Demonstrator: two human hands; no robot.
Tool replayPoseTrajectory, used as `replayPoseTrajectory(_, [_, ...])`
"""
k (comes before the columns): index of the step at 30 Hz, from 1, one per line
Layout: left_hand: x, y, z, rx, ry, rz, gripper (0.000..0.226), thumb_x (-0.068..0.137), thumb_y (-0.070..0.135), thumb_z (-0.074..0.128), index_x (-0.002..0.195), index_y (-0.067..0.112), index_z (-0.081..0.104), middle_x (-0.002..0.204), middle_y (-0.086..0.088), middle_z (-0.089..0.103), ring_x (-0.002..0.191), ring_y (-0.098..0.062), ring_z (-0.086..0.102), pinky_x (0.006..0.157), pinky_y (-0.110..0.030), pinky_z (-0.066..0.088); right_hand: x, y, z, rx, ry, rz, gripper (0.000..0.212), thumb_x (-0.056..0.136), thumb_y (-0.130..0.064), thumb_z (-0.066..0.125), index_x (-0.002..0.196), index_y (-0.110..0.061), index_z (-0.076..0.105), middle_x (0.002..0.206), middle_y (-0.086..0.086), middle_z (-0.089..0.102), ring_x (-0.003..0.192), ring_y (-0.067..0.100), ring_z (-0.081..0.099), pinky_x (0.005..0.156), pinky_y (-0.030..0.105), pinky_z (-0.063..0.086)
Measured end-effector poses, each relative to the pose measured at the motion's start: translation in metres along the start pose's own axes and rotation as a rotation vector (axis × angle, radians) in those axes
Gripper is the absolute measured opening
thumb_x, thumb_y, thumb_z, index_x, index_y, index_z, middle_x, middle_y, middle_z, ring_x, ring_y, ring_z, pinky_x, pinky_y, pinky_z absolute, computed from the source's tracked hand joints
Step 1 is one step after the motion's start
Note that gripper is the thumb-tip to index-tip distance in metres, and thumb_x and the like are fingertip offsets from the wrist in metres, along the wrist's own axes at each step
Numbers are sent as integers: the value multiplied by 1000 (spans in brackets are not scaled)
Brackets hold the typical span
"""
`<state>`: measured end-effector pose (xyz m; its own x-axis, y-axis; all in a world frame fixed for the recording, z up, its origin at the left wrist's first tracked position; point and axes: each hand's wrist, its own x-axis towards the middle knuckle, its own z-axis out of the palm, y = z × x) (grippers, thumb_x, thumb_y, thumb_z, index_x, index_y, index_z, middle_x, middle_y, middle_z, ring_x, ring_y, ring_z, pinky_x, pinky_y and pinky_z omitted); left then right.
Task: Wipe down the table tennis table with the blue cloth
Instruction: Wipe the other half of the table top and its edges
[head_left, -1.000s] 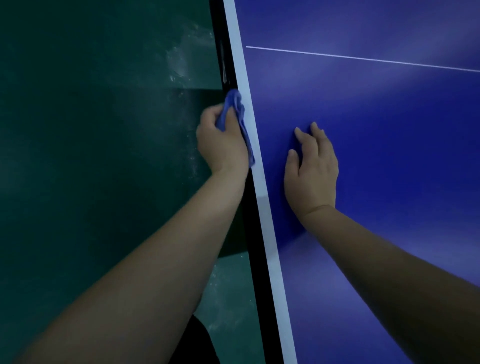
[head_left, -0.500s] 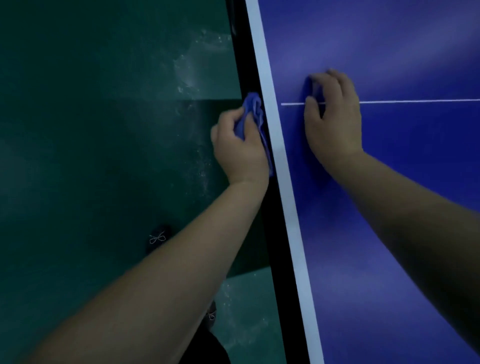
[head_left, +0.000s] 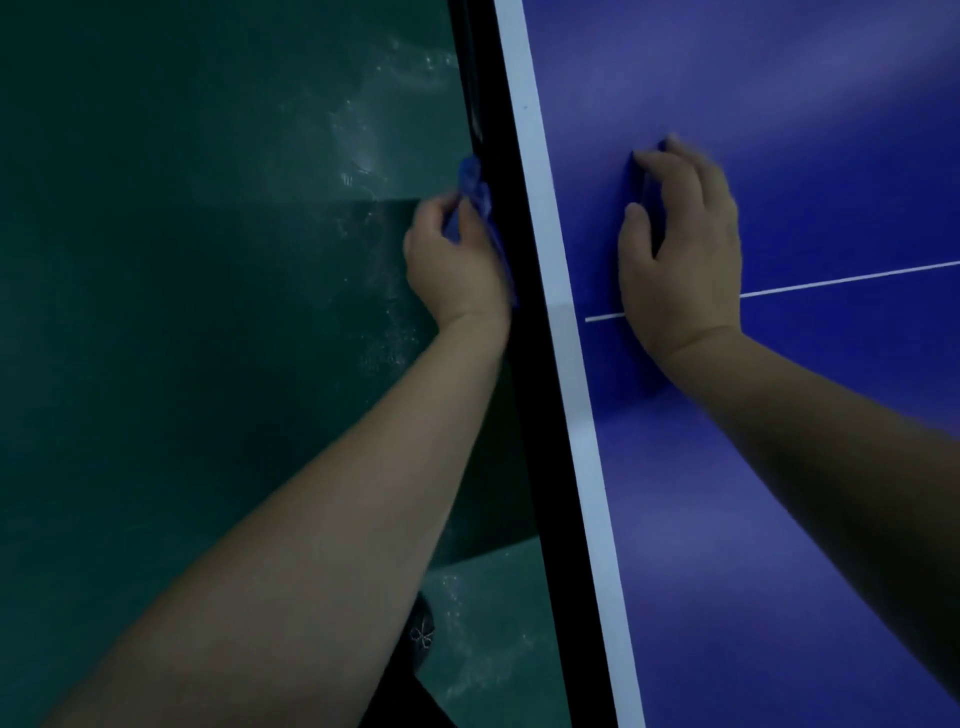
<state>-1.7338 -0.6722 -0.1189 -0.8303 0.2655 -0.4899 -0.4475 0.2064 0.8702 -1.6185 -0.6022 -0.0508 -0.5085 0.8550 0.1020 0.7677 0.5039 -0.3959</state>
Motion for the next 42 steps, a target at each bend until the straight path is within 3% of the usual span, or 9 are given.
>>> replayPoseTrajectory(3, [-23, -20, -12, -1, -19, -138, 14, 96, 14, 57, 104, 13, 68, 106, -4, 66, 97, -16, 64, 86, -19, 46, 0, -1, -1, -7, -11, 8, 43, 95, -26, 42, 137, -21, 48, 149, -2, 37, 137, 14, 34, 111, 42, 34])
replayPoseTrajectory(7, [-74, -22, -30, -32, -32, -54, 17, 95, 17, 59, 95, 34, 60, 111, -2, 59, 89, 15, 55, 85, -3, 41, -1, 0, 0, -16, -17, 10, 43, 95, -27, 41, 137, -22, 47, 150, -3, 36, 139, 14, 31, 112, 44, 33])
replayPoseTrajectory(10, [-41, 10, -14, -17, -35, 98, 11, 95, 22, 59, 98, 32, 61, 111, -1, 61, 91, 8, 57, 89, -14, 47, -1, 0, 1, -16, -11, -1, 42, 95, -24, 43, 137, -20, 47, 150, -1, 37, 140, 16, 31, 113, 44, 32])
replayPoseTrajectory(15, [30, 37, 14, 17, -35, 30, 19, 99, 17, 53, 112, 12, 65, 117, -8, 62, 97, -12, 60, 94, -27, 48, 0, -1, 0, -13, -13, 6, 43, 95, -26, 43, 137, -20, 47, 150, -1, 36, 141, 16, 30, 114, 44, 31])
replayPoseTrajectory(21, [-44, 7, -20, 16, -80, 3, 12, 97, 19, 55, 102, 26, 64, 114, -3, 61, 88, 4, 59, 86, -13, 48, -2, -1, -1, -3, -16, 6, 42, 95, -23, 44, 137, -20, 48, 151, -1, 36, 141, 17, 29, 114, 45, 30])
replayPoseTrajectory(26, [11, 48, 8, -7, -78, 109, 12, 96, 24, 57, 101, 26, 67, 109, 1, 65, 93, -7, 64, 89, -32, 54, 0, -1, 0, -7, -7, -11, 43, 94, -25, 43, 136, -19, 49, 150, 1, 37, 140, 18, 31, 113, 44, 30])
replayPoseTrajectory(30, [28, 50, 8, 41, -105, 92, 22, 100, 20, 51, 116, 15, 64, 99, 8, 64, 87, -6, 61, 73, -12, 48, -2, 0, 0, 10, 4, -22, 41, 94, -23, 45, 134, -18, 51, 149, 3, 38, 138, 20, 34, 113, 44, 31])
replayPoseTrajectory(35, [-7, 25, -4, -21, -209, 72, 30, 98, 19, 50, 126, 24, 62, 122, -4, 60, 104, -16, 63, 96, -39, 52, 0, -3, -1, -12, -10, -15, 39, 95, -20, 47, 134, -16, 52, 149, 6, 39, 139, 22, 33, 113, 44, 30])
replayPoseTrajectory(42, [88, 81, 39, 6, -223, 198, 39, 100, 12, 47, 136, 23, 57, 128, -2, 59, 109, -10, 60, 104, -32, 46, 22, -9, 1, -21, -41, -33, 37, 93, -15, 50, 130, -15, 54, 145, 4, 41, 135, 20, 36, 110, 44, 35])
